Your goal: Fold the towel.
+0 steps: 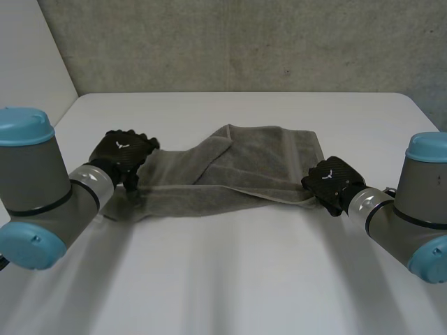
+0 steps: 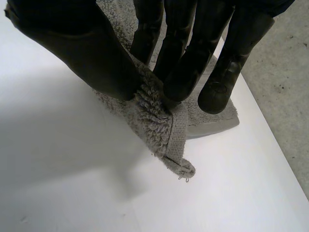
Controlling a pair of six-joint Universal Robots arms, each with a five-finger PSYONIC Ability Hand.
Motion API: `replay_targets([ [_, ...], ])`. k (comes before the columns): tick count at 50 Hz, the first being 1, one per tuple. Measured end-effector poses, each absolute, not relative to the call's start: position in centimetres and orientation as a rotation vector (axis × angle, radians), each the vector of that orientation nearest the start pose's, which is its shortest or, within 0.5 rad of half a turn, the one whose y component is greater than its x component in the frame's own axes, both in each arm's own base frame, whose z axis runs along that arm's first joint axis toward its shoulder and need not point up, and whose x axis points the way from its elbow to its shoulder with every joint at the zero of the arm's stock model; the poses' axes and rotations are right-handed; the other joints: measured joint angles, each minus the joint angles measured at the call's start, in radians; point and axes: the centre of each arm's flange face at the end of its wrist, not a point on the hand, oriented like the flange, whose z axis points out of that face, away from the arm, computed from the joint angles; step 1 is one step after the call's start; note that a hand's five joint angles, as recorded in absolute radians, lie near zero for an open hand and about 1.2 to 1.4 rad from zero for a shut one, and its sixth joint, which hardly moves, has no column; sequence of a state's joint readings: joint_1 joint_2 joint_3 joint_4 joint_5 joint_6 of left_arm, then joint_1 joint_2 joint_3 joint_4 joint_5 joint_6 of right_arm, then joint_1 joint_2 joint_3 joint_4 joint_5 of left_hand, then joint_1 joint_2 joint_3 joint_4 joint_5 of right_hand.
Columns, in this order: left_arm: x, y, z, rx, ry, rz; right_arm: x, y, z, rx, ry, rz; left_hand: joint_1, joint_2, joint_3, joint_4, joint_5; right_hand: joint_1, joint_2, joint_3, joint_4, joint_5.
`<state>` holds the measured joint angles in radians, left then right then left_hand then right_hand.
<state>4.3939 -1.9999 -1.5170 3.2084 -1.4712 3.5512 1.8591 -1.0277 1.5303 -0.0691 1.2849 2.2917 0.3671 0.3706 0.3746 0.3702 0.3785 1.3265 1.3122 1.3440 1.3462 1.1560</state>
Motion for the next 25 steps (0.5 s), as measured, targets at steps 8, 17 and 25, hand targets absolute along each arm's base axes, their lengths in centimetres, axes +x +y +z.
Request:
replay_targets([
  [8,-22.6,-32.7,16.8,1.025,2.331,-1.7,25.2,-29.9,14.4,-1.649,2.12,-1.754,0.107,0.099,0.101,0.104,0.105,0.0,0.0,0.0,0.0,0.0],
  [17,-21.3,-33.6,16.0,1.02,2.389,-1.575,25.3,-30.0,14.4,-1.656,2.12,-1.756,0.17,0.16,0.164,0.163,0.161,0.0,0.0,0.001,0.0,0.0],
  [25,-21.0,-32.9,15.5,1.051,2.44,-1.482,25.3,-30.0,14.3,-1.659,2.122,-1.754,0.686,0.68,0.677,0.68,0.655,0.0,0.0,0.001,0.0,0.0],
])
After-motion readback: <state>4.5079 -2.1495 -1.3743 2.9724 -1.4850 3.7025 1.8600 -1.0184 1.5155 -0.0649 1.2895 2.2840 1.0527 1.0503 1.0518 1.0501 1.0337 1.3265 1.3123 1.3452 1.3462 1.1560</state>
